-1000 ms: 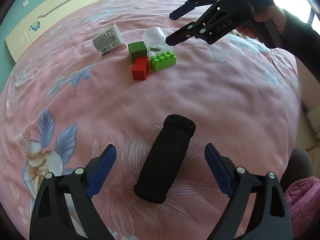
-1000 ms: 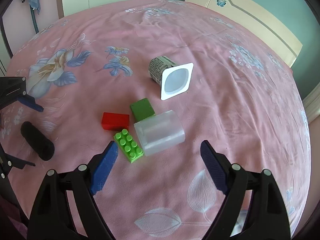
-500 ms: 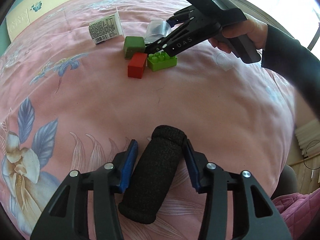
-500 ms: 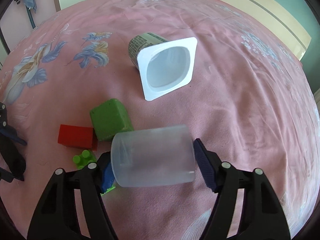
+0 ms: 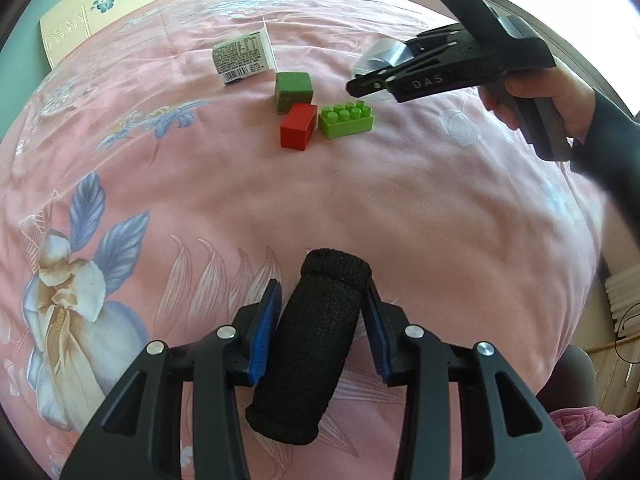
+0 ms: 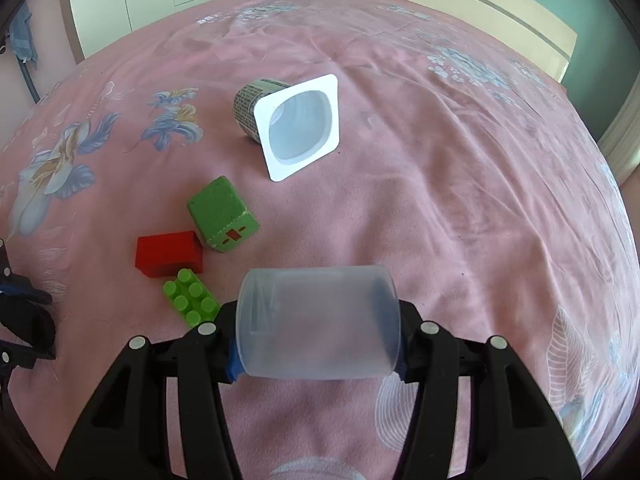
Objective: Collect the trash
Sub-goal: 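Carry the foam tube and clear cup back over the trash bin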
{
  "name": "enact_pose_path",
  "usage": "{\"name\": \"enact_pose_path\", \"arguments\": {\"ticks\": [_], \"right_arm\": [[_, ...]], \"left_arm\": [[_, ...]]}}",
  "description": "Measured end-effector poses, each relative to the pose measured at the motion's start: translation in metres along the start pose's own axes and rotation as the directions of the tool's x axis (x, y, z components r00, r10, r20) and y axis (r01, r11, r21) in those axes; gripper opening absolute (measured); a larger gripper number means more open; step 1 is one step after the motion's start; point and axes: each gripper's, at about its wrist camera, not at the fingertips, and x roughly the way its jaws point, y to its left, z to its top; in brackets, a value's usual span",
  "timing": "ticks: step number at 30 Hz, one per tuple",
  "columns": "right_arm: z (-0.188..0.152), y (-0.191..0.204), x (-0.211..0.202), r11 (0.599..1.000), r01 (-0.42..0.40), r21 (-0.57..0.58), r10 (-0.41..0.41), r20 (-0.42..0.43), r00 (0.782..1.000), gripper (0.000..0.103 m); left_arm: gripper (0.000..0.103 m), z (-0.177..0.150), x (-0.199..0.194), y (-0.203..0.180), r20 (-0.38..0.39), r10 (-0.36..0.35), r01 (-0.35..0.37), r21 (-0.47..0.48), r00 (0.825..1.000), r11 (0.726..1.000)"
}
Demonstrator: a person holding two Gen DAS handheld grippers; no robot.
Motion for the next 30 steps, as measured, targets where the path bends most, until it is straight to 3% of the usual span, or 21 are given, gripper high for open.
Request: {"name": "enact_pose_path", "arguments": {"ticks": [6,12,20,30], "right_arm": [[-0.010,-0.004,-0.066,0.997,0.075,0.026,-0.077,0.059,0.995,0.055],[-0.027,0.003,-0.150,0.989,0.146,0.023,-0.147,0.127,0.981,0.055],[-0.055,0.021,-0.278,0.982,0.179,0.055,-0.187,0.237,0.953,0.055],[-0.101,0.061,-0.411,0.978,0.197,0.062,-0.207,0.347,0.915,0.055]], "left_arm": [[0.043,0.002,-0.043,-0.001,0.046,0.052,-0.049,-0.055,0.998,0.997],[0.042,0.012,-0.108,-0.009,0.121,0.145,-0.134,-0.091,0.982,0.987],[0.042,0.012,-0.210,-0.041,0.241,0.245,-0.221,-0.123,0.939,0.967],[0.042,-0.012,-0.309,-0.097,0.361,0.310,-0.292,-0.104,0.879,0.951]]}}
